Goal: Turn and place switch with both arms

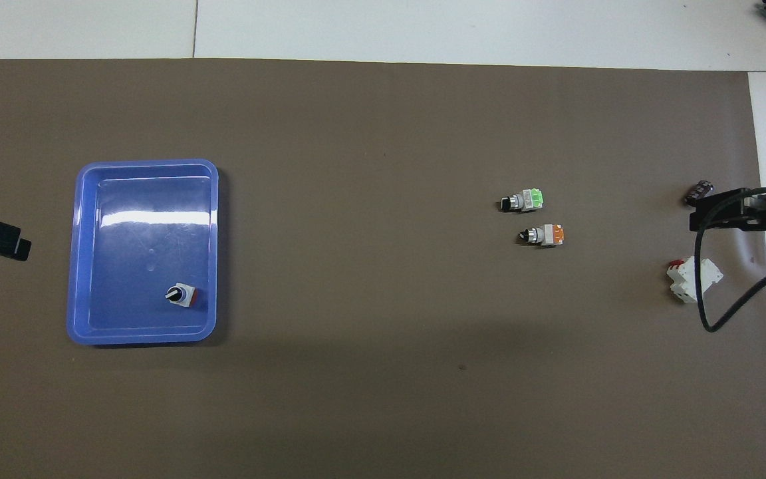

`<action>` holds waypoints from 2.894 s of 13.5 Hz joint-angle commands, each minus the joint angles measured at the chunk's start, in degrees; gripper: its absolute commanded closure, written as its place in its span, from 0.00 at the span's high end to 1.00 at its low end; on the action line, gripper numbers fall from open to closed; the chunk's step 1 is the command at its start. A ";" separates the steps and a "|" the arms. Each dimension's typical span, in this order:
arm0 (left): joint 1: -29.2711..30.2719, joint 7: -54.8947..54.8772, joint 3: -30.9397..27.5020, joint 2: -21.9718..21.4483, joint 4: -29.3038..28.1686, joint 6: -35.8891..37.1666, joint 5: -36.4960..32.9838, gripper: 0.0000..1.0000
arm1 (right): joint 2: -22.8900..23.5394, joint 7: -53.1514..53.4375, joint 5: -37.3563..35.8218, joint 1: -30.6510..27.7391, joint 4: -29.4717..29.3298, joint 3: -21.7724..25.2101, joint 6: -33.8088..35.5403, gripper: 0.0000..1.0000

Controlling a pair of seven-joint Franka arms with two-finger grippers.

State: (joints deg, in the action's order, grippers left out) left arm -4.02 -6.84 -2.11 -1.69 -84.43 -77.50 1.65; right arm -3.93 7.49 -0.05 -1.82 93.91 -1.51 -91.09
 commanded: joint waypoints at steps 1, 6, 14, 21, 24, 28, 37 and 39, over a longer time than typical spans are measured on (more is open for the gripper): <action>0.06 -0.63 -0.09 -1.56 -1.71 0.24 -0.78 1.00 | -1.08 0.42 -0.92 -0.11 1.27 -0.25 -0.40 1.00; 0.06 -0.63 -0.09 -1.56 -1.71 0.24 -0.78 1.00 | -1.08 0.95 -1.01 -0.81 0.57 0.19 -1.54 1.00; 0.06 -0.63 -0.09 -1.56 -1.71 0.24 -0.78 1.00 | -0.11 21.65 -1.01 -1.17 6.09 0.89 -11.45 1.00; 0.06 -0.63 -0.09 -1.56 -1.71 0.24 -0.78 1.00 | 14.27 50.83 -1.71 4.54 13.05 0.46 -32.19 1.00; 0.06 -0.63 -0.09 -1.56 -1.71 0.24 -0.78 1.00 | 18.95 56.93 -1.71 6.65 15.49 0.46 -37.74 1.00; 0.06 -0.63 -0.09 -1.56 -1.71 0.24 -0.78 1.00 | 16.77 58.78 -1.71 7.27 23.23 0.37 -40.05 1.00; 0.06 -0.63 -0.09 -1.56 -1.71 0.24 -0.78 1.00 | 16.50 60.01 -1.71 8.42 28.61 0.37 -49.36 1.00; 0.06 -0.63 -0.09 -1.56 -1.71 0.24 -0.78 1.00 | 16.41 60.10 -1.71 8.42 29.04 0.46 -49.10 1.00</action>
State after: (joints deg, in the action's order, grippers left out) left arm -4.02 -6.84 -2.11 -1.69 -84.43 -77.50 1.65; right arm 12.80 66.24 -0.32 7.04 121.71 -0.83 -138.83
